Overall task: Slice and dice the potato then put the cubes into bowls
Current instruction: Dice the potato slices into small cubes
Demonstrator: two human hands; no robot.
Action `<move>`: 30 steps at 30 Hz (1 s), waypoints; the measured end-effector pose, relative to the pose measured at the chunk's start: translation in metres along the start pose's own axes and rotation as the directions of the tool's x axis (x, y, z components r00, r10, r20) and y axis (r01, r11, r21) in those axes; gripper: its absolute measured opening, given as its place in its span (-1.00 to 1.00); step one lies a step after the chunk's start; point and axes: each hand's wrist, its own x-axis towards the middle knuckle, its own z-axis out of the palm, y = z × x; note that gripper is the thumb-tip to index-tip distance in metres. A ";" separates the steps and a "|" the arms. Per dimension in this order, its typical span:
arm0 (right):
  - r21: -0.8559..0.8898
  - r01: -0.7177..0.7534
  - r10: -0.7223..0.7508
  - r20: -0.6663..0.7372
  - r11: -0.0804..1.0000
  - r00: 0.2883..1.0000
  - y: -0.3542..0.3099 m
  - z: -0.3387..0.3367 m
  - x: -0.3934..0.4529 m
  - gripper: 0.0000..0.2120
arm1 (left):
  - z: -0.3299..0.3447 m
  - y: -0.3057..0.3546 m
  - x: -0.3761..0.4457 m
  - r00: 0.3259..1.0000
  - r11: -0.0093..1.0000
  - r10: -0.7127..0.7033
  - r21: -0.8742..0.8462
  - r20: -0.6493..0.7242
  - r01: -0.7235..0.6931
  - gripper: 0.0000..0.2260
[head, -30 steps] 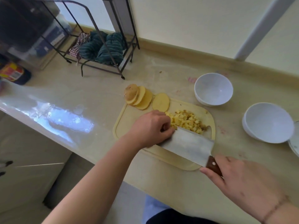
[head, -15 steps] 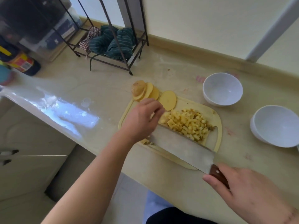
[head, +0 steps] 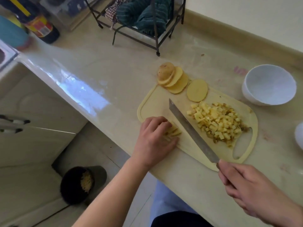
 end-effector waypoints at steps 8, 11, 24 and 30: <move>-0.004 -0.035 0.035 -0.005 0.999 0.999 -0.003 -0.001 0.003 -0.35 | 0.007 0.002 0.006 0.999 1.000 0.000 -0.019 -0.052 -0.001 -0.75; 0.008 -0.032 0.032 -0.005 0.999 0.999 -0.004 -0.001 0.006 -0.35 | 0.007 0.002 0.009 0.998 1.000 -0.008 -0.016 -0.067 0.007 -0.77; -0.044 -0.006 0.007 0.027 0.999 1.000 -0.007 -0.003 0.009 -0.34 | 0.009 0.000 0.015 0.997 0.999 0.014 -0.033 -0.081 -0.017 -0.80; -0.047 0.048 -0.046 0.054 0.998 0.997 -0.009 -0.004 0.005 -0.35 | 0.008 -0.001 0.010 0.976 0.980 0.194 -0.031 -0.097 -0.197 -0.95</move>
